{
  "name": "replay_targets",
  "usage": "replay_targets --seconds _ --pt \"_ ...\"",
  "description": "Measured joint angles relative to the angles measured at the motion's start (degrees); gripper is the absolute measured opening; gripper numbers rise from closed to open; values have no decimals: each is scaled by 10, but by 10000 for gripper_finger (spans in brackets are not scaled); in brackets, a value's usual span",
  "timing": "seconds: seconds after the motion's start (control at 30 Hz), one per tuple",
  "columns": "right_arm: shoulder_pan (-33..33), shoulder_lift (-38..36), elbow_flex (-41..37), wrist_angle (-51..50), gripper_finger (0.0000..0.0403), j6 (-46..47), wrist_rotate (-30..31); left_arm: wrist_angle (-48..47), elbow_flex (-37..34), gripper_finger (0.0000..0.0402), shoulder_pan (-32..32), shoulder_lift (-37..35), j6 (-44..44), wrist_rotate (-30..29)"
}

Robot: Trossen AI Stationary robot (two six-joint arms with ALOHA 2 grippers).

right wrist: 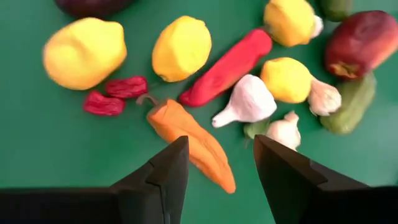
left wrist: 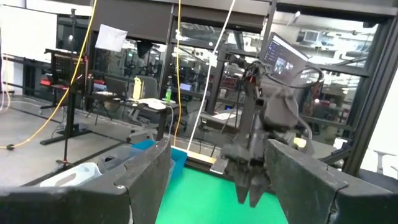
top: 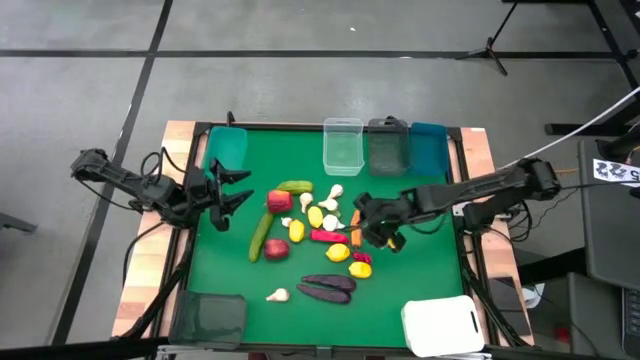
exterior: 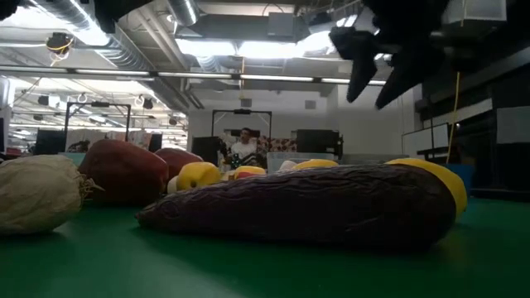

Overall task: Sort produce into baskets
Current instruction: Put the orange chili pepper into the white bin

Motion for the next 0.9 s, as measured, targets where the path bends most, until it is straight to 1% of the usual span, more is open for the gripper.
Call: replay_targets --seconds 0.3,0.4,0.5,0.67,0.73,0.8,0.9 --pt "-4 83 9 -6 179 -125 6 -36 0 258 0 0 -9 0" --pt "-4 99 9 -4 179 -158 32 -50 0 258 0 0 -20 0" --pt "-4 105 9 6 179 -163 71 -62 0 258 0 0 -29 0" --pt "-4 105 9 26 179 -147 138 -74 0 258 0 0 -33 0" --pt "-4 105 10 35 179 -122 155 -74 0 258 0 0 -33 -3" --pt "-4 104 14 49 179 -73 150 -74 0 258 0 0 -33 -6" --pt "-4 104 15 77 185 -2 111 -74 0 258 0 0 -33 -8"
